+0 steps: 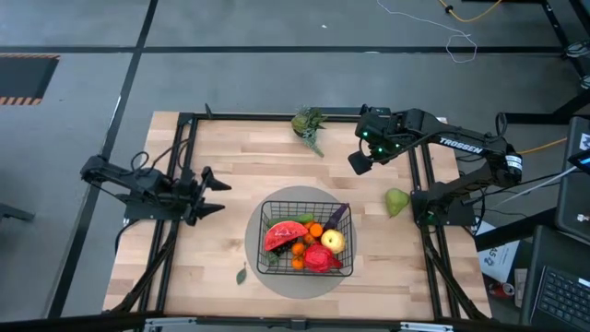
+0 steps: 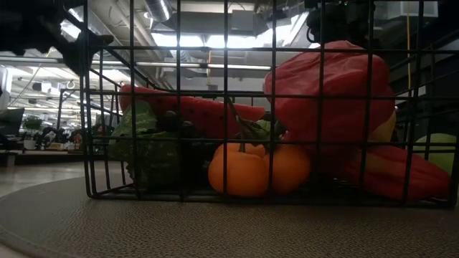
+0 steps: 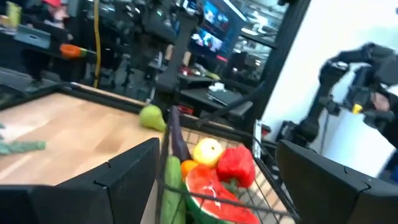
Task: Build produce basket
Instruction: Put the green pear into the black wire basket
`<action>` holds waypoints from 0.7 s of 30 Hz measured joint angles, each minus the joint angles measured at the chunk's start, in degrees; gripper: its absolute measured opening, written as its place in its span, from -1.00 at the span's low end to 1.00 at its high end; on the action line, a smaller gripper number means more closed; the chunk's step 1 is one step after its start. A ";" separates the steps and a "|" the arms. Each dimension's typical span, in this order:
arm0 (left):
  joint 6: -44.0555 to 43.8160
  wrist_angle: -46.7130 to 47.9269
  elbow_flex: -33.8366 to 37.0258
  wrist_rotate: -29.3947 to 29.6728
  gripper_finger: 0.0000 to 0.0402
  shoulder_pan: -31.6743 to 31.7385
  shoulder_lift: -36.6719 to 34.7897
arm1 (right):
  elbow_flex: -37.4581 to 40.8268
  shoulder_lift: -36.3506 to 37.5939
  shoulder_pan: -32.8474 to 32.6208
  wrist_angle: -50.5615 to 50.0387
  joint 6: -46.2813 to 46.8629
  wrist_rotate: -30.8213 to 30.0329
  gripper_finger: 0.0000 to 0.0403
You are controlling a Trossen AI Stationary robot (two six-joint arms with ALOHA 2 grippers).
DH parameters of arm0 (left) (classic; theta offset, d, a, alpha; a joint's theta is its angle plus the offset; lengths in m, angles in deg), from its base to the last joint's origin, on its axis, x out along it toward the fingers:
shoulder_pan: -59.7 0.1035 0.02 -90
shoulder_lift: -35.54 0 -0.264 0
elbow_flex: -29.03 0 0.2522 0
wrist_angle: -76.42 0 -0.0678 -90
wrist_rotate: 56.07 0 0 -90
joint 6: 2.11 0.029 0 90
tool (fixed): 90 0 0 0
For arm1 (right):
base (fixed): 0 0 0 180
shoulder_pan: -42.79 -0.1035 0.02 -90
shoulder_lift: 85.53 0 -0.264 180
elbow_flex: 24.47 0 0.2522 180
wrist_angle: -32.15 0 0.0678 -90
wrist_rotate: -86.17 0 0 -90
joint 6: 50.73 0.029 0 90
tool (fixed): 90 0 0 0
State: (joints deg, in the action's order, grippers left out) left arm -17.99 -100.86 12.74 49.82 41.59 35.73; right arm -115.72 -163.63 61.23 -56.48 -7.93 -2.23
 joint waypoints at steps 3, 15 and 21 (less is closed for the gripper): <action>-0.09 -2.85 2.11 -1.88 0.57 -0.02 -0.04 | 0.00 0.00 0.02 0.00 -0.02 0.00 0.53; 4.92 -1.66 2.11 3.45 0.57 0.49 0.04 | 0.00 0.00 0.00 -0.02 0.02 -0.02 0.53; 5.57 -1.66 2.11 4.44 0.57 4.35 0.04 | 0.00 0.00 0.00 0.01 0.16 -0.04 0.53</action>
State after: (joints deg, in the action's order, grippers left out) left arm -12.43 -102.53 14.85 54.26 45.94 35.77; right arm -115.72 -163.63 61.23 -56.48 -7.77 -2.27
